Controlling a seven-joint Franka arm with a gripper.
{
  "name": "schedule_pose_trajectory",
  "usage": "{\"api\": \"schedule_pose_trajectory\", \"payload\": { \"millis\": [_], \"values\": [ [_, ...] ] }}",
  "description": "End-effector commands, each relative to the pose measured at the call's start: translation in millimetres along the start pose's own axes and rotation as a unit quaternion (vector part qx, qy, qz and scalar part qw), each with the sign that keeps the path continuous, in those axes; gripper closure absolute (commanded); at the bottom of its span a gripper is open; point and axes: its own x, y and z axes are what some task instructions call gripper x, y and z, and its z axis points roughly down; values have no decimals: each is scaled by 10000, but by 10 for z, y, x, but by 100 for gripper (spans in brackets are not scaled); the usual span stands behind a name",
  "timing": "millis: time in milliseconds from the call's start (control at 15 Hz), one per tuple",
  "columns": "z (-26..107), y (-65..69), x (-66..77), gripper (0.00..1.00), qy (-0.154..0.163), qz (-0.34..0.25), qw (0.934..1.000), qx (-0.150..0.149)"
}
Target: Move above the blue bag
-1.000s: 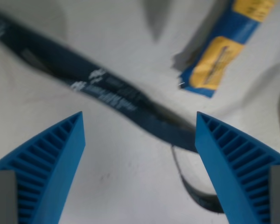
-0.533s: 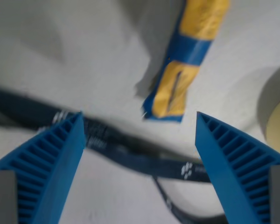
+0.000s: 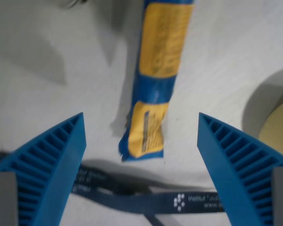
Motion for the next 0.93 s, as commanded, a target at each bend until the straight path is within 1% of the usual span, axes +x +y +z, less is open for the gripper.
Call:
{"api": "schedule_pose_trajectory", "payload": {
  "millis": [67,467,933],
  "values": [
    [53,27,124,0,-60,849,9963,130],
    [117,87,226,0,-92,719,9973,107],
    [132,103,256,0,-102,574,9982,129]
  ]
}}
